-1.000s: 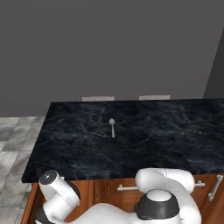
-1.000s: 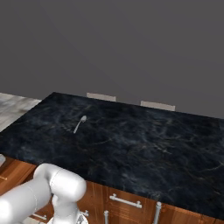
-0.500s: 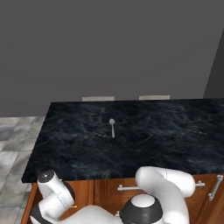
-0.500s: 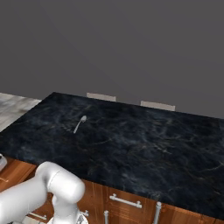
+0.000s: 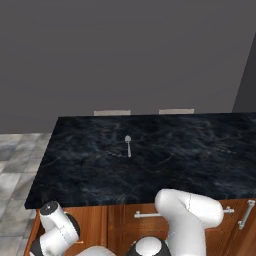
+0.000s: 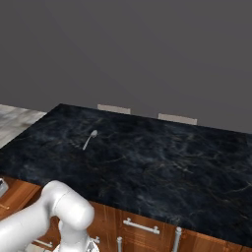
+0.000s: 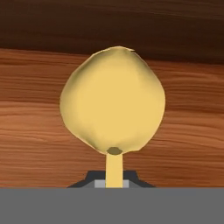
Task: Organize the utensils by type. Pick up the wooden spoons from the counter and place them in the open cabinet. Then pick up the metallic utensils from the counter and place them in the open drawer.
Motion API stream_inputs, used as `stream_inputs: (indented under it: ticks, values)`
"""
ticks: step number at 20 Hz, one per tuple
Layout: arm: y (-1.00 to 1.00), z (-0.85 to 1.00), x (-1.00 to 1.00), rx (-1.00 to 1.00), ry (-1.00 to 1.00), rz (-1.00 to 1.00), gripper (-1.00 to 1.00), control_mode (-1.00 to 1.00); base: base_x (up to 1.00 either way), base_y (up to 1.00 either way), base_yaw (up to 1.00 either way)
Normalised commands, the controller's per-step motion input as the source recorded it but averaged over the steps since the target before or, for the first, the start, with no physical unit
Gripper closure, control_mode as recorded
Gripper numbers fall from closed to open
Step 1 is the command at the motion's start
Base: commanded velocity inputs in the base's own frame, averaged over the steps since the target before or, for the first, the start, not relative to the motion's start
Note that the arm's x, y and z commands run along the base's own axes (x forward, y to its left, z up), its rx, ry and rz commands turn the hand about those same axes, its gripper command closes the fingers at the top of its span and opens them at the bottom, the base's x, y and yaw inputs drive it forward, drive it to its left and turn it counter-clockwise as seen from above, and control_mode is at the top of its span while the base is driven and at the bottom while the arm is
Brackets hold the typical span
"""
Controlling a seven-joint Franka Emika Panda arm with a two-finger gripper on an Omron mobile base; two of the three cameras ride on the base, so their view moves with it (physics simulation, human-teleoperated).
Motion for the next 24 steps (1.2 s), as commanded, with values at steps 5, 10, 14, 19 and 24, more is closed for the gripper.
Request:
stream_inputs:
  ticks: [5,10,14,19,24]
  values:
    - [0.17,-0.32,0.02,0.0,0.0,0.0,1.0,-1.0,0.0,0.0,0.0]
    - [0.13,-0.23,0.15,0.0,0.02,0.0,1.0,-1.0,0.0,0.0,0.0]
    - [0.11,-0.19,0.13,0.0,0.02,0.0,1.0,-1.0,0.0,0.0,0.0]
    - [0.08,-0.16,0.09,0.0,0.05,0.0,-1.0,-1.0,0.0,0.0,0.0]
    - [0.15,-0.07,0.01,0.0,0.09,0.0,-1.0,-1.0,0.0,0.0,0.0]
